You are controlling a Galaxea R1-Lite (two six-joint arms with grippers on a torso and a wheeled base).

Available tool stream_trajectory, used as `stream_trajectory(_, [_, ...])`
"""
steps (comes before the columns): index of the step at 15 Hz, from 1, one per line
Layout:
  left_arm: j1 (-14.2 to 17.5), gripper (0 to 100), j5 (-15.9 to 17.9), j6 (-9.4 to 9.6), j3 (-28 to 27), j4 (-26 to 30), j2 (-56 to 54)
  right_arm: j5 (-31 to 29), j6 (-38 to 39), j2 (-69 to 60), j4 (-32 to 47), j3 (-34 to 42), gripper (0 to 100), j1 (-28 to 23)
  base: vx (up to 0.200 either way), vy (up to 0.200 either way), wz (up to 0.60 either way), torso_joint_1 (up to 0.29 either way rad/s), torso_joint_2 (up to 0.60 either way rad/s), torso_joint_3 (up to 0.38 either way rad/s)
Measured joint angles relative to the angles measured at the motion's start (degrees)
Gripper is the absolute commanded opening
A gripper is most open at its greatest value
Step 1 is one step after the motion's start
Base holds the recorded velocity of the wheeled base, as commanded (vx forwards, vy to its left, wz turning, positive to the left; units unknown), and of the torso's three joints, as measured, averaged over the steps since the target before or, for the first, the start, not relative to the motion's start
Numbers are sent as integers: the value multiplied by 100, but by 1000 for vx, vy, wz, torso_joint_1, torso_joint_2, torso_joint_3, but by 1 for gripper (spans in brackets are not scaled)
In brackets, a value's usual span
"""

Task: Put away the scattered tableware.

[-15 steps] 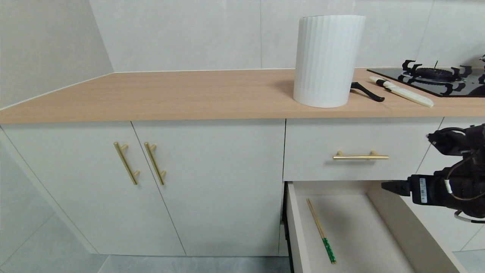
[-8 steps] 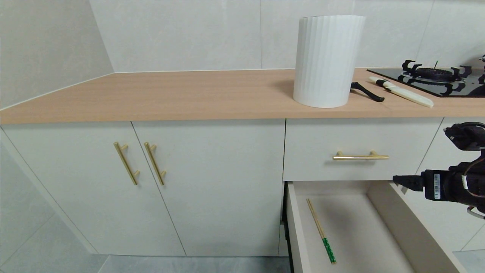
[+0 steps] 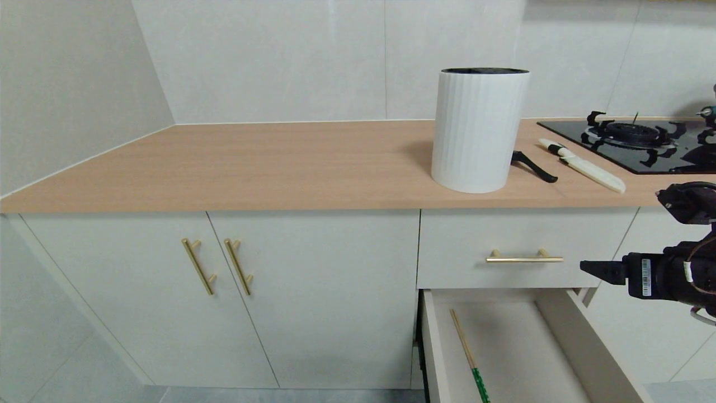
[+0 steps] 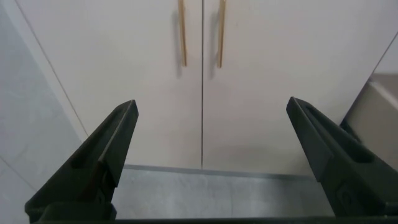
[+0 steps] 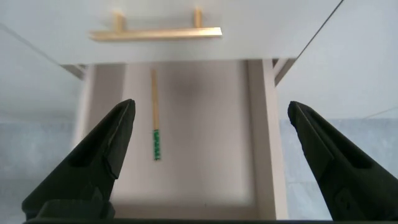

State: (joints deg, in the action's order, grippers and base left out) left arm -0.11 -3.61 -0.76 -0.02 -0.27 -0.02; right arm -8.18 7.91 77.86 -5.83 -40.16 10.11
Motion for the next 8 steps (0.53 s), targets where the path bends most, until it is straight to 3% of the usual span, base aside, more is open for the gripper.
stream_trajectory(8, [1,100,0,2,0,2,0,0,-80,-5,-93,20,100,-2,0,0,0,194,-471,-283])
